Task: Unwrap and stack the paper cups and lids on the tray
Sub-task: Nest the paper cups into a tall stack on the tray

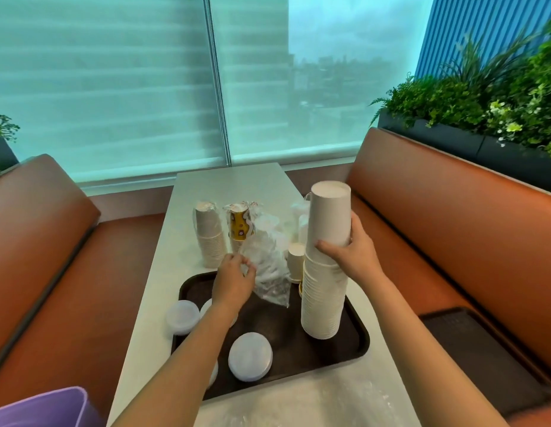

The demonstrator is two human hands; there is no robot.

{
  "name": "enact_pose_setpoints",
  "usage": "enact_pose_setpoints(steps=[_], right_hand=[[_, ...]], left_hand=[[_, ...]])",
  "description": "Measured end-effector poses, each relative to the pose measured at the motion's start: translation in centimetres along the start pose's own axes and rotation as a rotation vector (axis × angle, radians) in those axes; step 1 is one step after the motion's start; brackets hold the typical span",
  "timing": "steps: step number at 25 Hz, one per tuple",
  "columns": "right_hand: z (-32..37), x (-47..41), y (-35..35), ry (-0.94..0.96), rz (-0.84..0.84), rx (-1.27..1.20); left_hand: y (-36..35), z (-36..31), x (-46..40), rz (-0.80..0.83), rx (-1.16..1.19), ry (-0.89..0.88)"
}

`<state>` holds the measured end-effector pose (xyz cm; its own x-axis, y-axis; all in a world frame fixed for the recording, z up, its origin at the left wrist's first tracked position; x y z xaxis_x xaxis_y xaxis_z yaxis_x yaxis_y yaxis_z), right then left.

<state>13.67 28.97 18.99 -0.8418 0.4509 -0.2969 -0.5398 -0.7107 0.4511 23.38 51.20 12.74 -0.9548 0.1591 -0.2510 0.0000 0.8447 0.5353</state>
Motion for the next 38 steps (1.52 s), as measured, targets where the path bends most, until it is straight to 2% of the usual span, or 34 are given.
enact_pose_setpoints(steps=[3,5,6,8,9,10,11,14,16,18,19,20,22,23,24,26,29,31,32,35,36,37,38], right_hand=[[-2.6,1.3,-1.1,-0.056,-0.049,0.010],[-2.4,1.7,-0.7,-0.045,-0.128,0.132],[-1.6,2.2,-0.2,0.014,-0.216,0.221],[1.2,4.6,0.9,0.274,-0.447,0.307],[2.4,6.1,0.7,0.376,-0.472,0.255],[3.3,7.6,-0.1,0.421,-0.406,0.174],[3.7,8.8,-1.1,0.392,-0.285,0.112],[2.2,11.6,-4.7,0.043,0.167,0.091],[1.1,12.5,-5.7,-0.152,0.325,-0.104],[0.8,12.8,-5.9,-0.200,0.345,-0.327],[0.7,13.0,-5.9,-0.174,0.316,-0.374],[0.5,13.5,-5.9,-0.152,0.288,-0.390],[-0.6,14.6,-6.0,-0.189,0.224,-0.400],[-1.6,15.1,-6.2,-0.281,0.186,-0.403],[-2.8,15.5,-6.1,-0.416,0.132,-0.405],[-4.8,15.7,-5.2,-0.620,-0.004,-0.425],[-5.8,16.0,-2.9,-0.604,-0.188,-0.406],[-5.1,17.4,-2.5,-0.632,-0.213,-0.476],[-4.6,18.3,-2.9,-0.649,-0.160,-0.487],[-3.5,21.3,-5.1,-0.724,0.282,-0.220],[-3.4,22.0,-5.4,-0.714,0.334,-0.207],[-3.3,22.4,-5.1,-0.699,0.283,-0.236],[-2.9,22.6,-4.4,-0.665,0.173,-0.293]], left_hand=[[2.7,-2.3,0.1,-0.199,-0.094,-0.047],[4.6,-3.7,0.9,-0.342,-0.161,-0.114],[5.4,-4.4,1.7,-0.378,-0.118,-0.143],[6.8,-5.3,3.3,-0.388,0.080,-0.126],[7.2,-5.5,4.0,-0.367,0.167,-0.089],[7.6,-5.6,4.7,-0.350,0.232,-0.066],[7.9,-5.7,5.4,-0.334,0.297,-0.057],[7.8,-5.5,7.9,-0.276,0.538,-0.011],[7.3,-5.2,9.6,-0.254,0.661,0.078],[6.2,-4.6,11.3,-0.167,0.805,0.240],[5.4,-4.4,12.1,-0.056,0.846,0.311],[4.4,-3.9,13.2,0.095,0.801,0.354],[2.7,-2.9,15.7,0.364,0.540,0.349],[2.4,-1.9,16.7,0.382,0.437,0.337],[2.6,-0.7,17.4,0.306,0.394,0.347],[4.5,1.6,18.1,0.044,0.452,0.405],[8.3,5.6,19.0,-0.252,0.539,0.506],[9.8,7.7,20.1,-0.360,0.635,0.622],[9.7,8.1,20.9,-0.359,0.745,0.703],[8.8,6.3,22.4,-0.272,1.164,0.812],[8.9,5.9,22.9,-0.237,1.196,0.831],[9.1,5.7,23.3,-0.182,1.145,0.827],[9.6,5.9,23.6,-0.107,0.993,0.789]])
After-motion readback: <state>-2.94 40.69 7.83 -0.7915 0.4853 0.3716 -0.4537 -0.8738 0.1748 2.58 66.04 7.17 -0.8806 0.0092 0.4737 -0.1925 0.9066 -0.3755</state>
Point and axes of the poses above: each hand's wrist, its own x-axis away from the middle knuckle, its own y-axis out of the back of the hand, z = x × y, the point moved 6 cm from there along -x, towards the middle knuckle, and after that the axes turned 9 degrees about x, right-handed, at the moved point
